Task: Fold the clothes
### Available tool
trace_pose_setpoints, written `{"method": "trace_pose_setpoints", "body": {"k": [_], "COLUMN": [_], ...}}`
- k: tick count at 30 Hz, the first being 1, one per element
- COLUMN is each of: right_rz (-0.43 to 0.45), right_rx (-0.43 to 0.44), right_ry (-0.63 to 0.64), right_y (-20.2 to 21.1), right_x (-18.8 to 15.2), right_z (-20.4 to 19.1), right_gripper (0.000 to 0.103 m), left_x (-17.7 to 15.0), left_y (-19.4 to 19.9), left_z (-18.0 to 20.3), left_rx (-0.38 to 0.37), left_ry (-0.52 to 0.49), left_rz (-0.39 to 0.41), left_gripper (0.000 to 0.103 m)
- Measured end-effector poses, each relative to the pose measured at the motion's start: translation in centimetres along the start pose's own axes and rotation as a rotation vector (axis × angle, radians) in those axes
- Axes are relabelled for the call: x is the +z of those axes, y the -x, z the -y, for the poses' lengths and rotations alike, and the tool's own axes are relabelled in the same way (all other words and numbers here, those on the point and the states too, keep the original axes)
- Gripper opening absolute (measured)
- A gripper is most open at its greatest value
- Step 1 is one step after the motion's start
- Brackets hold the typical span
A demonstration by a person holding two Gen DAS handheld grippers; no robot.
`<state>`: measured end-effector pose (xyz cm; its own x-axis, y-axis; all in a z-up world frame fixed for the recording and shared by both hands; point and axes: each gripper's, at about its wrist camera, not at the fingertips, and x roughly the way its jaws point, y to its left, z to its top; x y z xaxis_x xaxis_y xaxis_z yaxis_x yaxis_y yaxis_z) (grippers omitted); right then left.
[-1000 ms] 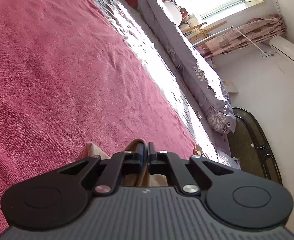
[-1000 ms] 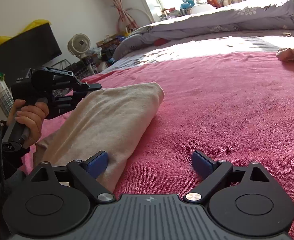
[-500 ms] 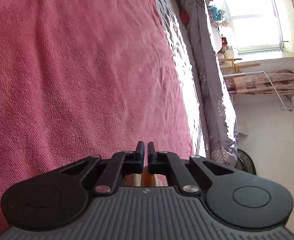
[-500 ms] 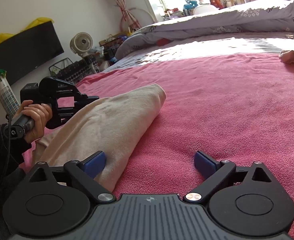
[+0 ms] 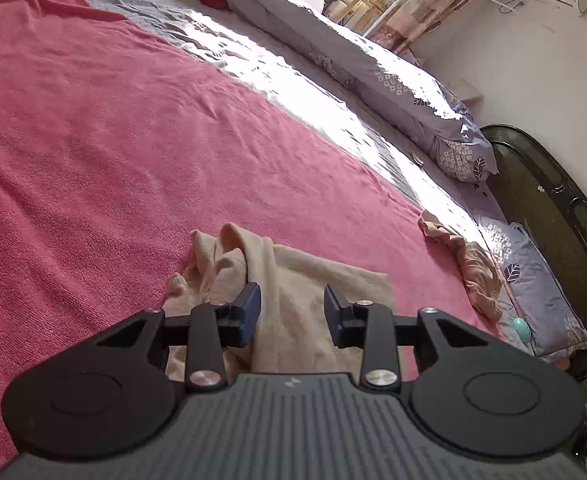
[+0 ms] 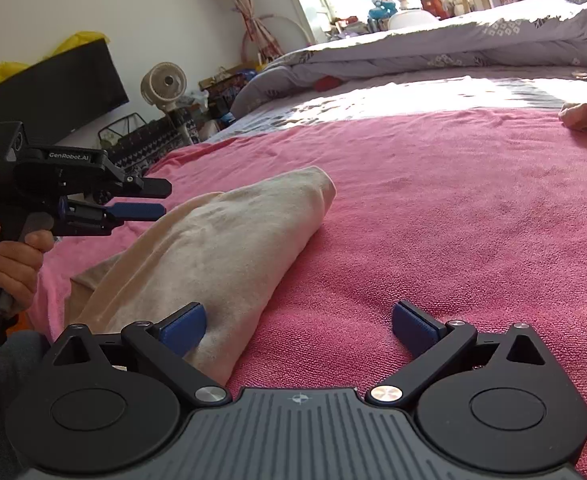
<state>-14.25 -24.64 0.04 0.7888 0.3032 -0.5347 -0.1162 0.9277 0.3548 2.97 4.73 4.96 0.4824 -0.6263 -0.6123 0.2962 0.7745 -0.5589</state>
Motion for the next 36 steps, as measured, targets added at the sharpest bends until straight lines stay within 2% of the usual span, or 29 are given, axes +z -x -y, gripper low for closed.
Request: {"method": "trace_pose_setpoints", "body": {"k": [5,8,10,13,18,21,22,23,25,27,33,36], "right_rz": [0.001,0.002,0.003,0.004,0.005,0.007,0.007,0.007,0.008,0.008,0.010,0.011], "right_rx": [-0.002,-0.002,-0.002,-0.002,0.000,-0.001,-0.001,-0.001,-0.001,-0.001,-0.004,-0.003], "right_ry": [-0.001,-0.001,-0.001,0.001,0.004,0.008,0.008,0.008,0.009,0.010,0.015,0.014], "right_y": [0.1,0.1,0.0,0.0,0.0,0.0,-0.1,-0.1,-0.1,-0.1,-0.2,-0.3], "right_x": [-0.1,-0.1,-0.1,-0.1,-0.2,-0.2,-0.2,-0.2,-0.2,-0.3,-0.3,-0.3], "right_z": [-0.1,-0.1,0.0,0.0,0.0,-0.1,-0.1,0.0,0.0,-0.1,-0.1,-0.1], "right_gripper": [0.101,0.101,0.101,0.101,0.103,0.103,0.103,0.103,0.103,0.103,0.103,0.103], "left_x": [-1.0,-2.0,-1.9,-1.3,-0.1,0.1,0.1,0.1,0.1,0.1,0.4,0.8], "left_y": [-0.6,0.2,-0.1,-0.6,-2.0,-2.9,-3.2,-3.3,-3.5,-3.5,-2.4,-2.3], "left_z": [1.6,2.8,3.2,1.5,-2.9,-4.3,-4.6,-4.8,-4.9,-5.2,-5.7,-5.5], "left_rx": [0.076,0.064,0.068,0.059,-0.094,-0.141,-0.151,-0.148,-0.128,-0.112,-0.161,-0.126], "left_ry": [-0.072,-0.167,-0.181,-0.086,0.212,0.309,0.334,0.343,0.347,0.350,0.385,0.364], "left_rz": [0.021,0.042,0.036,0.030,0.037,0.033,0.031,0.032,0.034,0.035,0.093,0.098], "left_gripper": [0.041,0.041,0.041,0.041,0.041,0.041,0.036,0.034,0.008,0.002,0.000,0.000]}}
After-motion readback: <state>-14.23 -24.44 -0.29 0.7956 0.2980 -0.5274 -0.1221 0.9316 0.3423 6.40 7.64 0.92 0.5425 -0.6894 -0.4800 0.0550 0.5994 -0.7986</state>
